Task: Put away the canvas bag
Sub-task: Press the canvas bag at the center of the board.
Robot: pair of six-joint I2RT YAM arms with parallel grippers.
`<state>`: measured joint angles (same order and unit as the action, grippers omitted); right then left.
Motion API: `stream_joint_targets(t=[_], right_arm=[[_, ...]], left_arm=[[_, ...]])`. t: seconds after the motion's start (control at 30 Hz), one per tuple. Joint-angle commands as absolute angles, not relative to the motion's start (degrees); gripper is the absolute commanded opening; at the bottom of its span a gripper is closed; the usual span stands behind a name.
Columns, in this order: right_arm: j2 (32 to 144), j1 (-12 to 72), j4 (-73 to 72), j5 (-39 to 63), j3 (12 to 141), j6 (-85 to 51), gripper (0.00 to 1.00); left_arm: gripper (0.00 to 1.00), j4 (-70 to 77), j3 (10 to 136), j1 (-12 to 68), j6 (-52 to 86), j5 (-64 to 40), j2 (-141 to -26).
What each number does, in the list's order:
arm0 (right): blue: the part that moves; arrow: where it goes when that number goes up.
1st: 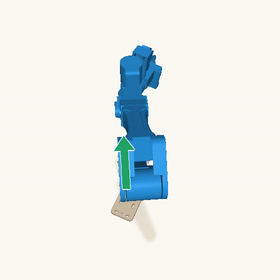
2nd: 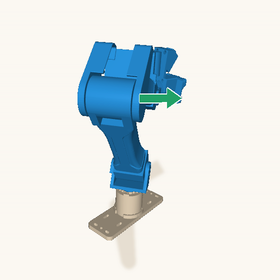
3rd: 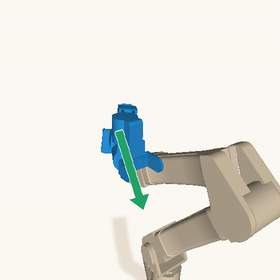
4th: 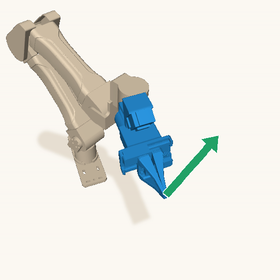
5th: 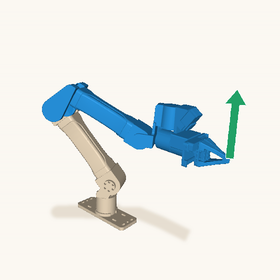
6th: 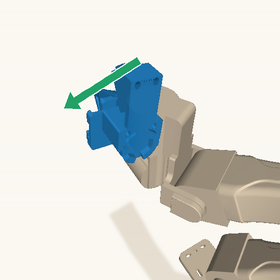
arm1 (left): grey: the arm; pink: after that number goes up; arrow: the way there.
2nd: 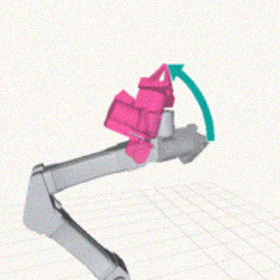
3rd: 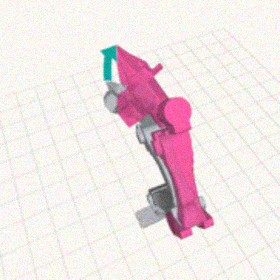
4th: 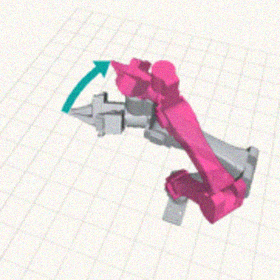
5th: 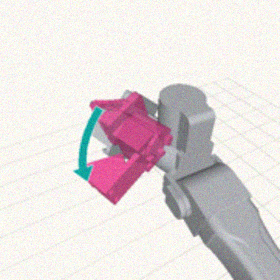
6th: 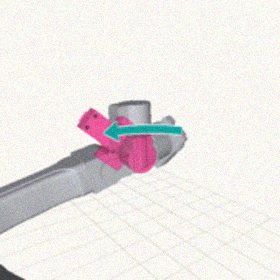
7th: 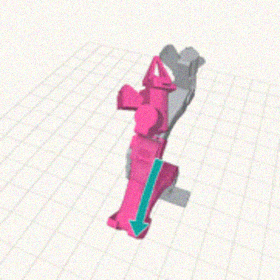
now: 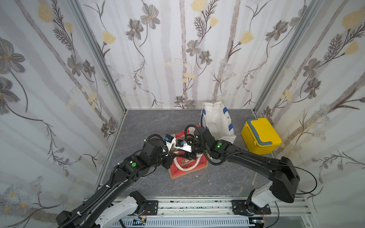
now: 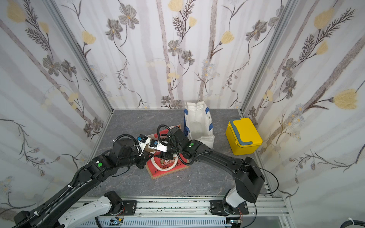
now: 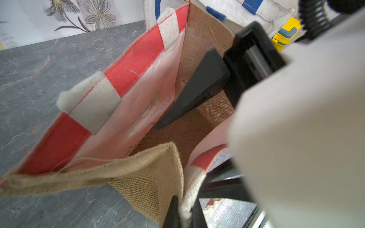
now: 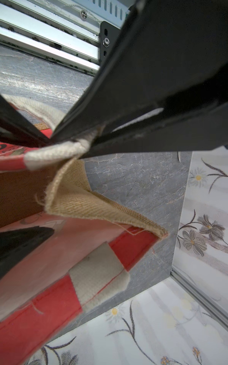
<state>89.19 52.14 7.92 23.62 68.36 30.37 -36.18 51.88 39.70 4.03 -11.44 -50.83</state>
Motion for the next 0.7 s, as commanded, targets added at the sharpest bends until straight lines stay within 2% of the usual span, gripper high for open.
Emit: stream_joint_targets(t=[0.0,0.1,0.27,0.37,0.47,0.53,0.6,0.67], right_arm=[[90.0,52.2,1.6,29.5,68.7,29.1,0.62],[89.8,52.2,-1.0,29.9,67.1,29.1,0.54],[88.0,51.7,-1.6,28.0,64.9,29.8,0.25],[86.3,50.8,-1.8,26.8,62.9,30.1,0.17],[85.9,50.2,-0.9,26.0,62.3,29.8,0.15],[85.8,50.0,-0.6,25.8,61.9,29.7,0.13],[85.9,49.9,-0.5,26.1,61.5,29.7,0.11],[85.9,49.9,-0.6,26.9,61.4,29.8,0.10]], left_arm=[[0.07,-32.2,51.3,38.7,3.2,-14.6,-50.4],[0.05,-32.0,51.1,38.0,3.1,-15.1,-50.3],[0.12,-32.1,51.2,36.6,3.6,-13.6,-51.3],[0.33,-32.7,52.4,36.0,4.0,-9.8,-51.8],[0.55,-35.0,56.4,35.9,3.7,-4.2,-51.7],[0.65,-36.8,59.6,35.8,3.0,0.7,-51.5],[0.82,-38.5,62.8,35.5,1.3,6.7,-51.6],[0.90,-39.8,64.8,35.2,-1.6,11.0,-52.2]])
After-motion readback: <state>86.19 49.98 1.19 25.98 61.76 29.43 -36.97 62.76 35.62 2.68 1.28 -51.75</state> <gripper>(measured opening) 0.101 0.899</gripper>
